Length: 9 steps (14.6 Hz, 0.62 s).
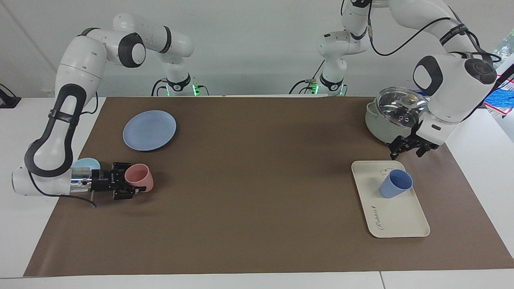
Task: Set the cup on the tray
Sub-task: 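Lower the blue cup onto the tray and open the left gripper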
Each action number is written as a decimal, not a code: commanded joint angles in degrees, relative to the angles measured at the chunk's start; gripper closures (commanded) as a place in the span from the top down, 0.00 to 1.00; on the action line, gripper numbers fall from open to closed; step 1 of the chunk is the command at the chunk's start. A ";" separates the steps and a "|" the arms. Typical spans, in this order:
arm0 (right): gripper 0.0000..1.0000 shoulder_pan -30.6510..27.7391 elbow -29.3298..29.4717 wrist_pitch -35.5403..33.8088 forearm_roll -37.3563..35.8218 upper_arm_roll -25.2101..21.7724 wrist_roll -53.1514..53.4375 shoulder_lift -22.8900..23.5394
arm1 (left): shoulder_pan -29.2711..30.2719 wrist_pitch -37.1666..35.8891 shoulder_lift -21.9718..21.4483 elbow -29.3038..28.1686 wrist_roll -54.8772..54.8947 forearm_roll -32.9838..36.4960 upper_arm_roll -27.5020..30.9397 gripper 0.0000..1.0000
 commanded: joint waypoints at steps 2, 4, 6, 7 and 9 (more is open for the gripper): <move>0.00 -0.96 -0.29 0.38 -0.89 1.07 -1.87 0.31 | -0.21 -6.56 -5.87 -0.08 1.46 -3.50 -0.23 1.00; 0.23 -1.05 -0.38 0.38 -0.80 1.07 -2.14 0.31 | -0.21 -10.86 -6.67 2.45 1.55 -3.78 -0.23 1.00; 1.00 -1.14 -0.38 0.30 -0.80 1.07 -3.89 0.31 | -0.21 -15.34 -5.53 7.98 1.55 -3.86 -0.23 1.00; 1.00 -1.31 -0.38 0.30 -0.89 1.07 -4.33 0.31 | -0.21 -15.01 -4.92 8.18 1.55 -3.78 -0.23 1.00; 1.00 -2.01 -0.29 0.30 -1.06 1.07 -4.42 0.40 | -0.47 -13.00 -6.22 4.95 1.64 -3.52 -0.23 1.00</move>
